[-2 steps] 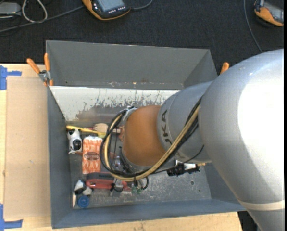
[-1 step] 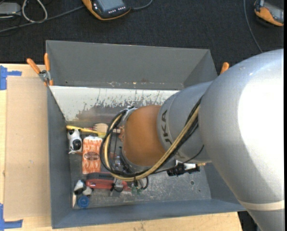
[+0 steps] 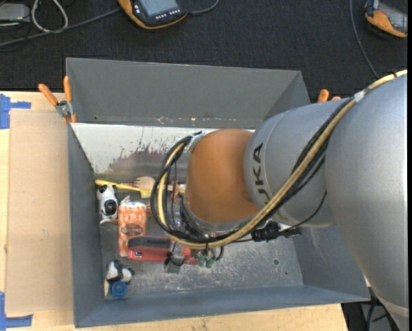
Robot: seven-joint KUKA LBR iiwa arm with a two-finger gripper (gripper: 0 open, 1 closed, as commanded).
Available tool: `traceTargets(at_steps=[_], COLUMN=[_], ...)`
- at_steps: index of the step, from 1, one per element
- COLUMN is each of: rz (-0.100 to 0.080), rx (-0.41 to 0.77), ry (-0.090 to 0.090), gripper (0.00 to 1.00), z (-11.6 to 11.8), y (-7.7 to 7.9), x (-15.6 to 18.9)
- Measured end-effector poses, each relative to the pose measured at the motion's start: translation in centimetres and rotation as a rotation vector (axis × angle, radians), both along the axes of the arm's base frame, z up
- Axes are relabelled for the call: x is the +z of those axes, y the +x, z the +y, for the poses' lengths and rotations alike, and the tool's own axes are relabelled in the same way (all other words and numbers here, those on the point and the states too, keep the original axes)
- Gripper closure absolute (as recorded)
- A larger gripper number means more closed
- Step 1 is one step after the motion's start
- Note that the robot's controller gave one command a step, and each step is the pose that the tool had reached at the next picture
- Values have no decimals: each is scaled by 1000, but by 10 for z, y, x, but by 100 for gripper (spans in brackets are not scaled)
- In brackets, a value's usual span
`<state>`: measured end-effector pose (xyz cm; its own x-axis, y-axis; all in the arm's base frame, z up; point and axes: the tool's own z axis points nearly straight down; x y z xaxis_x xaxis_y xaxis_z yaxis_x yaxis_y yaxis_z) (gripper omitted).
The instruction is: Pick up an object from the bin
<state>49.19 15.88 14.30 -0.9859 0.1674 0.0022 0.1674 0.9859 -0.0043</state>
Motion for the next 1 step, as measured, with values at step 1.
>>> traceTargets(at_steps=[1], rz=[8], rx=[29], ry=[-2], gripper=[100], z=[-5], y=[-6], x=[83])
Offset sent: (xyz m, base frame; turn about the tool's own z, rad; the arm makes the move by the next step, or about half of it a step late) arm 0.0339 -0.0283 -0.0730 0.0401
